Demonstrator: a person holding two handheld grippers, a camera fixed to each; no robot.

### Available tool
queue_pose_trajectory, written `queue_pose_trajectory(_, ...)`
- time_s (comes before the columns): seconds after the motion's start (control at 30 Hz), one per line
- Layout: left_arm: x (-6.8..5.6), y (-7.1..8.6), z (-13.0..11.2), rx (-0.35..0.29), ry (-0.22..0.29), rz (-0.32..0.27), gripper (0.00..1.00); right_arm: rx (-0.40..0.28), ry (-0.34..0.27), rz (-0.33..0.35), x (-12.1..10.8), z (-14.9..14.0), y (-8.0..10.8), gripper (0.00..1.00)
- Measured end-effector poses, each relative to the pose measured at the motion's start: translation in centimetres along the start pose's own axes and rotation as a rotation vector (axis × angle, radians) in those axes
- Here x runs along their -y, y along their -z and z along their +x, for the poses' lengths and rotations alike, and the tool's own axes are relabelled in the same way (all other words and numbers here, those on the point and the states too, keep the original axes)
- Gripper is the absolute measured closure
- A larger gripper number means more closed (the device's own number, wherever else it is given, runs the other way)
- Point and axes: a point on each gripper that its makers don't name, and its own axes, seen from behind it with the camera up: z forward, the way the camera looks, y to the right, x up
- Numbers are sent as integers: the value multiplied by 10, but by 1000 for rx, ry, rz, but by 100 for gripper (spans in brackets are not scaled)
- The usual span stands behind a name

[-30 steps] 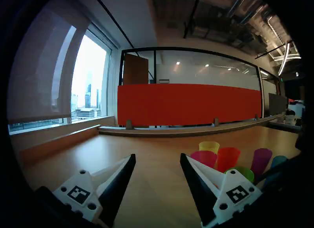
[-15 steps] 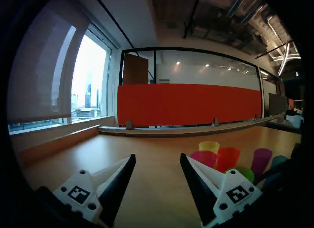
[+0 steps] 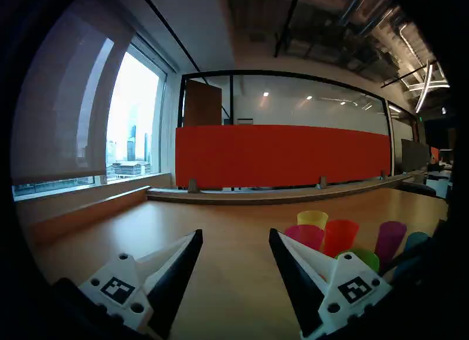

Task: Pour water

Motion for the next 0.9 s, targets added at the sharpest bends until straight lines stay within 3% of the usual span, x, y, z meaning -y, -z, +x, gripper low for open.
queue_pose_trajectory(0.9,1,0,0,0,0,0,17,35,-8,5,2,-13,-1,0)
